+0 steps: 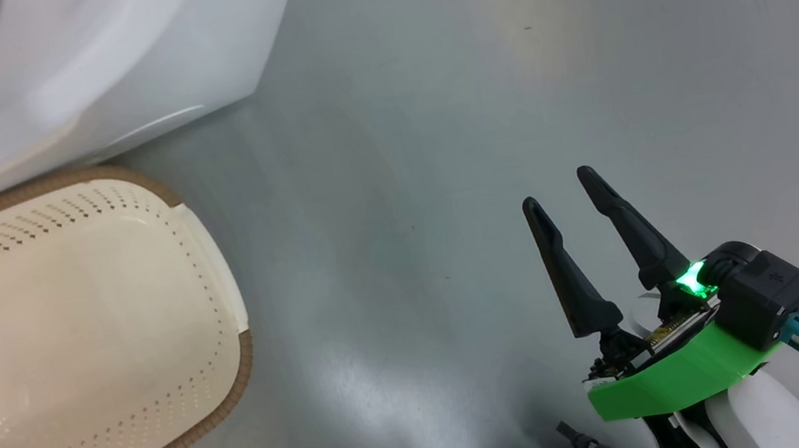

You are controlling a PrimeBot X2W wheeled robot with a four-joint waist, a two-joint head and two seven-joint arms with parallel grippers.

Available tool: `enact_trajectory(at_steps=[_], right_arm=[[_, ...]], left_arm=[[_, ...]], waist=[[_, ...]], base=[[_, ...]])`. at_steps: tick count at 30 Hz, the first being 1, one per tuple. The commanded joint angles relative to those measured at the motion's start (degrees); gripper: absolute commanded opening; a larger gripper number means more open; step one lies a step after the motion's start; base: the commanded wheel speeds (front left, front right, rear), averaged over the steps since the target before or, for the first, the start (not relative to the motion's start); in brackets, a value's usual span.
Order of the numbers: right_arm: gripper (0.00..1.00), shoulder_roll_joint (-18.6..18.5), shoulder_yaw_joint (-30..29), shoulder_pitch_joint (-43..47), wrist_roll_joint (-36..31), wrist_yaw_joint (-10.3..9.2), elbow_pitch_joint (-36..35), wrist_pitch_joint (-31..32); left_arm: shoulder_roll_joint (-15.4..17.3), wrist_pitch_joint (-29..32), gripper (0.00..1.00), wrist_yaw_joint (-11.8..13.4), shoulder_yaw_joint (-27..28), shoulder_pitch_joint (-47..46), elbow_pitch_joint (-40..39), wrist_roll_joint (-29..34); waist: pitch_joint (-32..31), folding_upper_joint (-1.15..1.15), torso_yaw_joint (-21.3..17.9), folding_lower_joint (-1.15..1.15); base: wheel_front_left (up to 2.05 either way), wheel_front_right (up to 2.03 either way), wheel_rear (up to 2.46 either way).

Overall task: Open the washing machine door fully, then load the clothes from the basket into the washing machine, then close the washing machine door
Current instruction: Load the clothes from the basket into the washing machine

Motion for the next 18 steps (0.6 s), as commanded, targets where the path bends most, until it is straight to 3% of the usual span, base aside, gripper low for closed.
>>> enact_trajectory(at_steps=[1, 2, 10, 18], right_arm=[[1.00, -0.43, 1.19, 1.00, 1.03, 0.31, -0.92, -0.45], [1.00, -0.43, 1.20, 0.94, 0.96, 0.31, -0.78, -0.45], [1.00, -0.43, 1.16, -0.07, 0.59, 0.31, 0.35, -0.45], [1.00, -0.43, 0.70, -0.75, 0.48, 0.31, 1.02, -0.45]], left_arm=[[2.16, -0.23, 0.75, 0.02, 0.94, 1.76, 0.53, -0.34], [1.93, -0.06, 1.00, 0.02, 0.36, 1.98, 1.66, -0.62], [0.02, 5.80, 1.00, 0.02, -4.12, 0.98, 7.69, -2.89], [-1.38, 6.28, 1.00, 0.02, -6.30, 1.03, 10.05, -4.47]], waist=[[-0.21, 0.00, 0.36, 0.00], [-0.27, 0.00, 0.53, 0.00], [-1.07, 0.00, 1.64, 0.00], [-2.34, 0.00, 2.23, 0.00]], base=[[0.00, 0.00, 0.00], [0.00, 0.00, 0.00], [0.00, 0.00, 0.00], [0.00, 0.00, 0.00]])
